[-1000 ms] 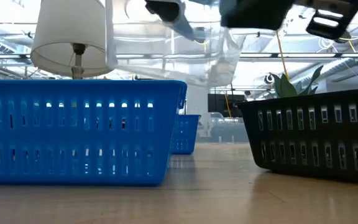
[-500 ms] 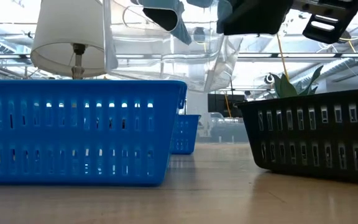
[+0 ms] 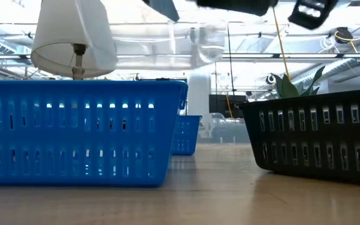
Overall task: Stack baskets by color
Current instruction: Stack the top left transparent bin on the bottom transparent bin
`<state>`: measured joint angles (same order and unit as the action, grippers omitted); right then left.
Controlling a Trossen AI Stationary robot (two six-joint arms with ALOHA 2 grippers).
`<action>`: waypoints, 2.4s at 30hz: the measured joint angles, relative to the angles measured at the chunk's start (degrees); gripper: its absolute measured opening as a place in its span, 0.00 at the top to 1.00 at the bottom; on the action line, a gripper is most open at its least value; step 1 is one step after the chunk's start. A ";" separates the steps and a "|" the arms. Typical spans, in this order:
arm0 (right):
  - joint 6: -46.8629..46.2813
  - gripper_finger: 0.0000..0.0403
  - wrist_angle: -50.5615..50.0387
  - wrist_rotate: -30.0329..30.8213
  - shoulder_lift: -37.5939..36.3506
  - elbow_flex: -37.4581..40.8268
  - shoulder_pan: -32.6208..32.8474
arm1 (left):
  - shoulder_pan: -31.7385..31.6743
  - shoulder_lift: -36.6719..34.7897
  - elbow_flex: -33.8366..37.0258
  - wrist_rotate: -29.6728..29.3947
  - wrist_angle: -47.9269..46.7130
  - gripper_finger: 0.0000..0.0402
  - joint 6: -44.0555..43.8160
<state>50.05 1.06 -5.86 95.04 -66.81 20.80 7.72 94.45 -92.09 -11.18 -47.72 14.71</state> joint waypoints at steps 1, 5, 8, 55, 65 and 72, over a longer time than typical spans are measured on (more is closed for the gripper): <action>-0.41 0.80 1.27 0.86 0.00 0.00 0.49 | 0.20 -0.02 0.00 -0.49 -0.16 0.99 -0.56; -1.29 0.66 7.32 5.64 0.00 0.00 2.62 | 1.43 -0.87 0.00 -1.31 -2.81 0.99 -2.19; -1.32 0.54 7.90 8.25 -0.81 0.02 4.15 | 2.50 -0.85 -0.06 -1.92 -3.49 0.99 -2.62; -32.83 0.34 -16.42 18.11 -28.30 0.04 11.30 | 47.14 -14.63 0.07 -20.06 -37.98 1.00 -59.70; -36.58 0.34 -16.26 18.09 -28.30 0.04 11.28 | 55.38 -14.69 0.11 -25.52 -42.26 1.00 -69.03; -41.96 0.34 -16.35 17.84 -28.30 0.04 11.30 | 59.30 -15.54 3.10 -27.85 -42.19 1.00 -73.76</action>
<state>8.08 -15.29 11.99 66.74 -66.76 32.10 67.02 78.91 -88.99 -39.03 -89.91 -59.05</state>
